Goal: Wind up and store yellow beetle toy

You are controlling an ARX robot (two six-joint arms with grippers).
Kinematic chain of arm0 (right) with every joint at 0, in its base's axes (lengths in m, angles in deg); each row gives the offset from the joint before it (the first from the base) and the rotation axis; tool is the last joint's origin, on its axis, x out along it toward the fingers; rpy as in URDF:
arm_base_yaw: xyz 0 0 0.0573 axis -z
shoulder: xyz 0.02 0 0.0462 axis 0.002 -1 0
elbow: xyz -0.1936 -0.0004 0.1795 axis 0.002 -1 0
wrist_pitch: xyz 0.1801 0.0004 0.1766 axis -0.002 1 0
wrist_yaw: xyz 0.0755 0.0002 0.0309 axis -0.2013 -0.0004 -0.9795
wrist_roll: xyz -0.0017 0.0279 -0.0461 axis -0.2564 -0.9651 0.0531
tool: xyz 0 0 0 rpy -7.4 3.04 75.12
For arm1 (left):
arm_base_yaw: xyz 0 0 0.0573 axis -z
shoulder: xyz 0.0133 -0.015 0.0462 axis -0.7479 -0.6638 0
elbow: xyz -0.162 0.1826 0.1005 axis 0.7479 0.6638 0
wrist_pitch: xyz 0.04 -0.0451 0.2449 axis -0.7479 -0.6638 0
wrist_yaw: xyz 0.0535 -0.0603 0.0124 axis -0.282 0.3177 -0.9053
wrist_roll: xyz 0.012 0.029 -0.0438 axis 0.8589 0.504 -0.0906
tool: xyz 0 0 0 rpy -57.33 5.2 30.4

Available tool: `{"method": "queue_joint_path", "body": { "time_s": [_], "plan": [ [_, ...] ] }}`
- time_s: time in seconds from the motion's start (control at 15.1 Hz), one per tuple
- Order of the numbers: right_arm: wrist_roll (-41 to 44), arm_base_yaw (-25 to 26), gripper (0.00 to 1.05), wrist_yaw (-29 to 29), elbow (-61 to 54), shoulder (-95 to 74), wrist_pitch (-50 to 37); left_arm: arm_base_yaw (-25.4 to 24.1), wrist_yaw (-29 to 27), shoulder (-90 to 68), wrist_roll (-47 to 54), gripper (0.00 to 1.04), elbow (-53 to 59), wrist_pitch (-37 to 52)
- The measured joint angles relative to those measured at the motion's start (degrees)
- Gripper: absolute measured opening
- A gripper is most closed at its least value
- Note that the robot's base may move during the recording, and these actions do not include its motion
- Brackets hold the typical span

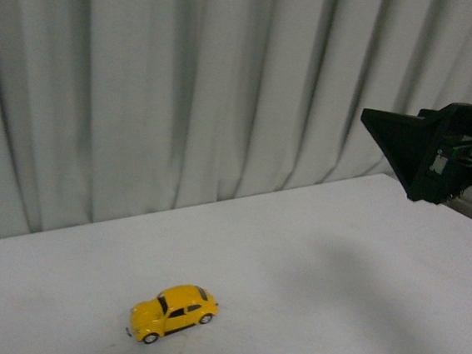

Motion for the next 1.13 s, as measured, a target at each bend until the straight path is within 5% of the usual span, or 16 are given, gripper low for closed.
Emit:
{"method": "queue_joint_path", "body": {
  "time_s": [0.2,0.46,0.79,0.99,1.13],
  "plan": [
    [6.6,-1.3,0.98,5.1,16.2,-27.1,-0.5,0.0,0.0,0.0,0.0,0.98,0.0,0.0],
    [21.5,-8.3,0.98,-3.0,38.0,-43.4,15.4,0.0,0.0,0.0,0.0,0.98,0.0,0.0],
    [49.9,-13.1,0.98,-19.8,55.0,-48.9,47.4,0.0,0.0,0.0,0.0,0.98,0.0,0.0],
    [78.1,-16.0,0.98,-22.1,66.2,-57.9,80.0,0.0,0.0,0.0,0.0,0.98,0.0,0.0],
    [89.4,-17.2,0.98,-20.8,72.5,-61.3,91.3,0.0,0.0,0.0,0.0,0.98,0.0,0.0]
  ]
}}
